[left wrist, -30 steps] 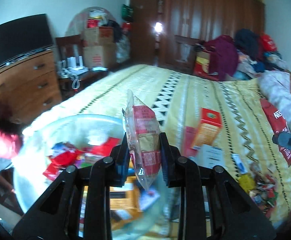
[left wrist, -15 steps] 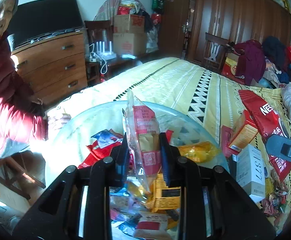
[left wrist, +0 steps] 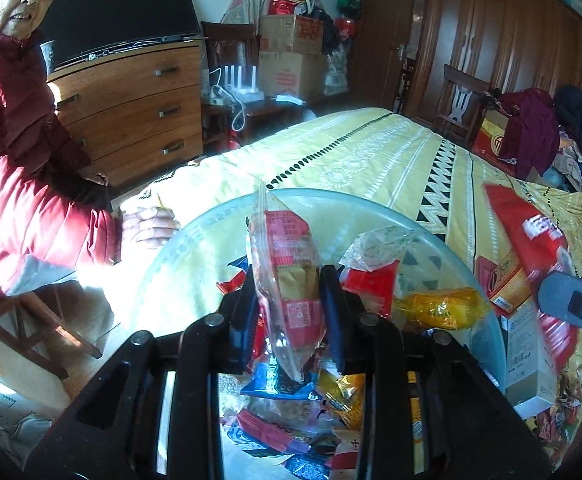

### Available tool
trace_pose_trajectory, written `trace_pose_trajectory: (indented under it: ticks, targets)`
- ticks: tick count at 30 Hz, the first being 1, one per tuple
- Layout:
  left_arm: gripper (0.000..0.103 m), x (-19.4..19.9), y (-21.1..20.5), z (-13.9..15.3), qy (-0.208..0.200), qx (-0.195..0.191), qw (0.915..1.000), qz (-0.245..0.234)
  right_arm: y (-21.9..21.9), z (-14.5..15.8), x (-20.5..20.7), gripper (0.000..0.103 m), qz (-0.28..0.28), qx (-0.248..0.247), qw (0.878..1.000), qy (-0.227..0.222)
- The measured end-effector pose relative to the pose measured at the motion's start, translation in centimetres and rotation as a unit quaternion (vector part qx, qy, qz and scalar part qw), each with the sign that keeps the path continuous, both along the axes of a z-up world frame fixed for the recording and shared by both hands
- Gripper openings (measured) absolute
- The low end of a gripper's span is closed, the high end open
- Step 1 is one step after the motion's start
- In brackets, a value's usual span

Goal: Organize snacks
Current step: 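Carry both packets to the glass bowl and open both tools to drop them, then move both tools back over the snack pile on the bed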

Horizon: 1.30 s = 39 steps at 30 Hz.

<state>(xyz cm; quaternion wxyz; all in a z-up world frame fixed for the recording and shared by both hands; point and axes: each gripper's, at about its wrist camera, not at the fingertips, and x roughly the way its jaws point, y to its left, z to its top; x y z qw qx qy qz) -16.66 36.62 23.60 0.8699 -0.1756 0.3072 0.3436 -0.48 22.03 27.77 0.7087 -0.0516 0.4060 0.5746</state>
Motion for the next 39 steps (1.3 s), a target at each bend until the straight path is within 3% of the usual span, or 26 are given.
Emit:
trace_pose_trajectory:
  ticks: [2,4,6,13,18,22,25,27,30,31,34,37,39]
  targets:
    - [0.035,0.0,0.1,-0.1,0.009,0.006,0.9999,0.005,0.5,-0.2,-0.3,0.087,0.005,-0.009,1.000,-0.005]
    - [0.064,0.0,-0.1,0.0,0.013,0.014,0.9997,0.012,0.5,-0.4,-0.5,0.090,0.004,-0.015,1.000,-0.009]
    - [0.078,-0.2,-0.4,0.4,0.010,0.032,0.9992,0.022,0.0,-0.5,-0.4,0.091,-0.004,-0.015,1.000,-0.006]
    - [0.082,-0.1,-1.6,1.3,0.013,0.060,0.9979,0.018,-4.9,1.3,-1.3,0.091,-0.037,0.009,0.999,-0.036]
    - [0.085,0.0,-2.8,2.0,0.008,0.072,0.9972,0.016,-10.4,4.4,-2.7,0.091,-0.065,0.033,0.992,-0.099]
    - [0.088,0.2,-4.1,2.7,0.007,0.086,0.9962,0.012,-15.7,7.3,-5.3,0.091,-0.094,0.059,0.974,-0.200]
    - [0.088,0.4,-5.2,3.3,0.006,0.093,0.9956,0.009,-19.3,8.6,-7.3,0.103,-0.124,0.059,0.950,-0.280]
    - [0.090,0.5,-6.0,3.7,0.004,0.100,0.9949,0.007,-21.7,8.5,-8.1,0.103,-0.155,0.040,0.931,-0.328]
    - [0.093,1.0,-7.7,4.3,-0.001,0.112,0.9937,0.000,-23.8,6.5,-7.5,0.103,-0.185,-0.017,0.928,-0.324]
    - [0.096,1.1,-8.5,4.6,-0.003,0.115,0.9933,-0.003,-24.9,5.2,-6.9,0.103,-0.200,-0.047,0.930,-0.306]
    - [0.103,1.4,-11.2,5.4,-0.033,0.117,0.9920,-0.034,-28.7,2.3,-6.4,0.103,-0.226,-0.074,0.935,-0.263]
    - [0.103,2.3,-14.8,5.8,-0.062,0.103,0.9884,-0.093,-33.3,0.3,-7.5,0.103,-0.276,-0.094,0.915,-0.278]
    - [0.103,3.7,-18.2,6.0,-0.072,0.100,0.9813,-0.148,-36.0,-0.9,-7.9,0.103,-0.305,-0.109,0.901,-0.289]
